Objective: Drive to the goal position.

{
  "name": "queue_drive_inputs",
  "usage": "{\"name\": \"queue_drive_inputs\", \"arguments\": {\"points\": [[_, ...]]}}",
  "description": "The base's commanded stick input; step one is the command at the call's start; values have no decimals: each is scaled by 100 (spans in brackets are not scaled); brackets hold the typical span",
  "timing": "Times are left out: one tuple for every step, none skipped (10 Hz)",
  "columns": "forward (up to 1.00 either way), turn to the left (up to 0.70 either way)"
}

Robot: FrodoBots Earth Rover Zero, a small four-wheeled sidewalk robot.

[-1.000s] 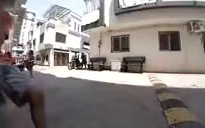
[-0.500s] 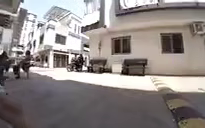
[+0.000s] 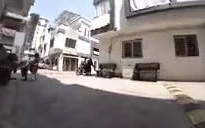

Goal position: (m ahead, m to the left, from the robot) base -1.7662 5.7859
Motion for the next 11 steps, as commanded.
{"name": "queue_drive_inputs", "arguments": {"points": [[70, 0], [70, 9], [70, 35], [70, 35], [70, 35], [70, 35], [70, 35], [70, 17], [70, 0], [70, 0], [70, 0]]}}
